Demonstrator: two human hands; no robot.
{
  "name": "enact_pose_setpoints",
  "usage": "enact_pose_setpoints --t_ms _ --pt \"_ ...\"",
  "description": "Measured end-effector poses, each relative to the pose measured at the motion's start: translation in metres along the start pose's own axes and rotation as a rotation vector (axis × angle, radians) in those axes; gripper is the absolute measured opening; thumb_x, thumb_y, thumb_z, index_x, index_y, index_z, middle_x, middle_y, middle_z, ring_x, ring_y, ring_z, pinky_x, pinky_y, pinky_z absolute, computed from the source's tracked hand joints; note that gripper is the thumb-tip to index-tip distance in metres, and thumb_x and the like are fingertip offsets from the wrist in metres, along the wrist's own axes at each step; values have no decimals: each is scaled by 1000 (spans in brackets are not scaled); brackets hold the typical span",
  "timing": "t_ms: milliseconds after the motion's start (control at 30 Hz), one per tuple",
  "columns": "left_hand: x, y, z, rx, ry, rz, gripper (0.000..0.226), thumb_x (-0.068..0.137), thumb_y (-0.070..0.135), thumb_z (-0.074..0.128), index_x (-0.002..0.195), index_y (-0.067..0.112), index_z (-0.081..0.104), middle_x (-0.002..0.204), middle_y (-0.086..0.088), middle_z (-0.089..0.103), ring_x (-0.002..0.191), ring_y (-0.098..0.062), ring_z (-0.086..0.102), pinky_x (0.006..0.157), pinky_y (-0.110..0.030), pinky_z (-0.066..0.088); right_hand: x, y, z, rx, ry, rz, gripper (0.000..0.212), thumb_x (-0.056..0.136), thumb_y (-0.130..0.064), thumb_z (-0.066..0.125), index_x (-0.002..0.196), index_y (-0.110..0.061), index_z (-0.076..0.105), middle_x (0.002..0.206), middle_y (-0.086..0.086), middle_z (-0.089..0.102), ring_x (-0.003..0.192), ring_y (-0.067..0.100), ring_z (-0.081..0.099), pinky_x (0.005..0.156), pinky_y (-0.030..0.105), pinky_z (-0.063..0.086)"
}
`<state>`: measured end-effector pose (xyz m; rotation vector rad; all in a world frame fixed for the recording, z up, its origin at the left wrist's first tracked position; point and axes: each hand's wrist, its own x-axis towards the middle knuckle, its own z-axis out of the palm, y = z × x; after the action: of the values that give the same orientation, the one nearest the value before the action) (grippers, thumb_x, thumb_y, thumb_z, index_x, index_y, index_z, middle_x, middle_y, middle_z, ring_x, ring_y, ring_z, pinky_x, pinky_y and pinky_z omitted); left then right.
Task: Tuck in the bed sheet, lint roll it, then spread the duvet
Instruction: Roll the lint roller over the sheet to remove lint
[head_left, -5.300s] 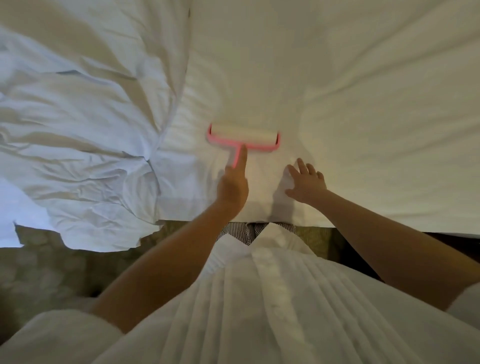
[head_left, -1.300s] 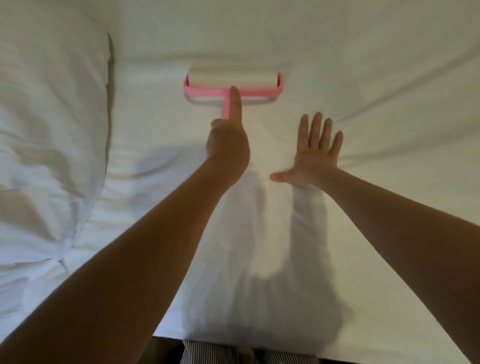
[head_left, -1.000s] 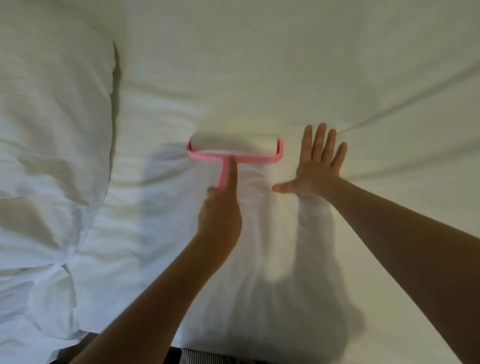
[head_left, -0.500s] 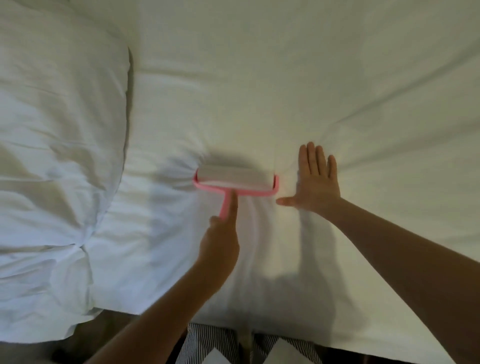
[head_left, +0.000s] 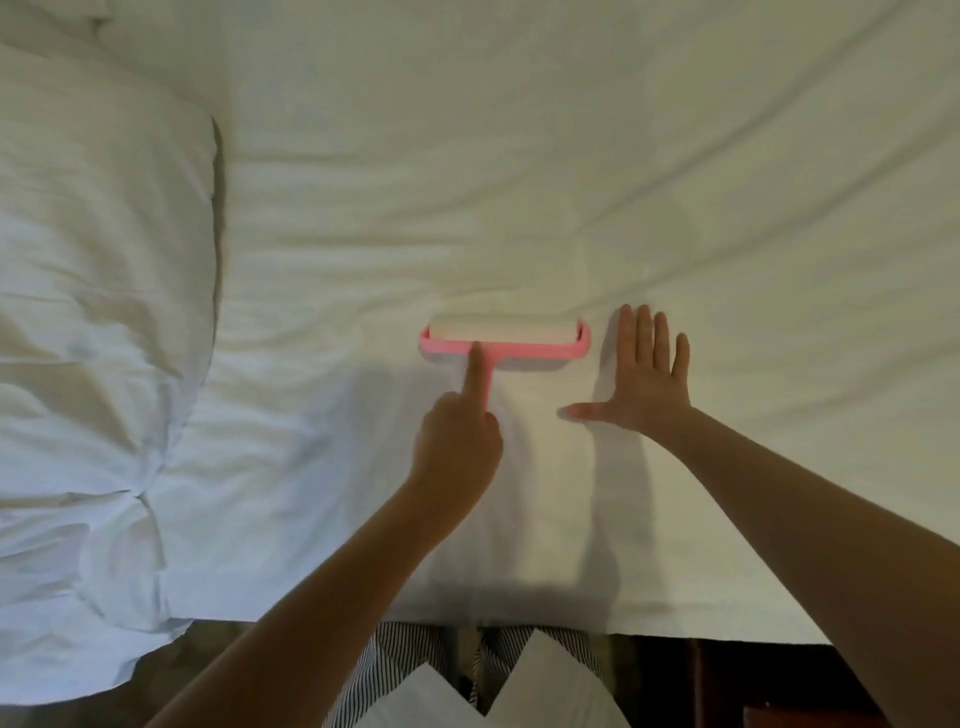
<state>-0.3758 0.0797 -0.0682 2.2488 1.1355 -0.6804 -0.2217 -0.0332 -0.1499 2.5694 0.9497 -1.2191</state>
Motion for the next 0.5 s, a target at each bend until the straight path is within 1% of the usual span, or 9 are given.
enact_pose_setpoints --t_ms 67,133,200,267,333,400,433,467,500 --pt "24 27 13 134 45 -45 69 93 11 43 151 12 5 97 -12 60 84 -20 61 64 -22 37 -4 14 0 25 -43 44 138 61 -79 61 142 -17 -32 153 10 -29 141 27 -26 112 46 -14" --pt "63 56 18 203 218 -89 67 89 17 53 147 4 23 95 -11 63 78 -15 64 61 -23 44 -7 23 -1 53 -73 72 137 62 -78 61 142 -18 -32 153 9 -29 141 28 -25 112 46 -13" --pt "100 71 -5 60 105 -84 53 94 7 32 146 1 26 101 -14 62 80 -19 63 65 -28 46 -12 32 -1 70 -85 92 136 62 -77 62 143 -18 -30 154 10 -27 142 28 -23 113 47 -12" --pt "131 75 -10 -39 169 28 53 95 1 21 147 -1 16 110 -21 58 90 -25 61 66 -29 39 -17 39 -2 103 -90 113 133 65 -74 63 144 -18 -28 155 9 -24 142 28 -21 113 47 -10" --pt "127 67 -3 -4 150 111 62 95 1 29 150 6 1 123 -25 52 102 -32 57 64 -20 37 -20 45 -3 169 -92 143 130 67 -70 65 145 -19 -26 156 9 -22 143 27 -20 114 46 -10" --pt "89 54 14 40 273 91 63 87 -4 29 149 5 18 106 -21 62 73 -21 56 43 -14 29 -25 47 -1 199 -110 147 129 68 -69 66 145 -20 -25 156 8 -21 143 27 -20 113 46 -10" --pt "64 44 32 55 284 74 65 82 -6 26 147 4 27 92 -16 65 54 -12 46 38 -15 20 -27 46 2 202 -123 140 129 68 -68 66 145 -20 -25 156 8 -21 143 27 -20 113 47 -9" --pt "40 35 50 49 259 91 67 81 -7 22 147 2 22 85 -13 62 48 -9 36 39 -16 19 -29 43 4 202 -139 127 128 68 -68 65 145 -20 -25 156 7 -21 143 27 -20 113 47 -9" --pt "9 28 62 -6 121 40 68 85 -7 22 150 5 7 87 -12 55 49 -10 35 42 -18 24 -31 40 7 198 -152 108 127 69 -68 65 145 -21 -24 156 7 -22 143 27 -20 113 47 -9"
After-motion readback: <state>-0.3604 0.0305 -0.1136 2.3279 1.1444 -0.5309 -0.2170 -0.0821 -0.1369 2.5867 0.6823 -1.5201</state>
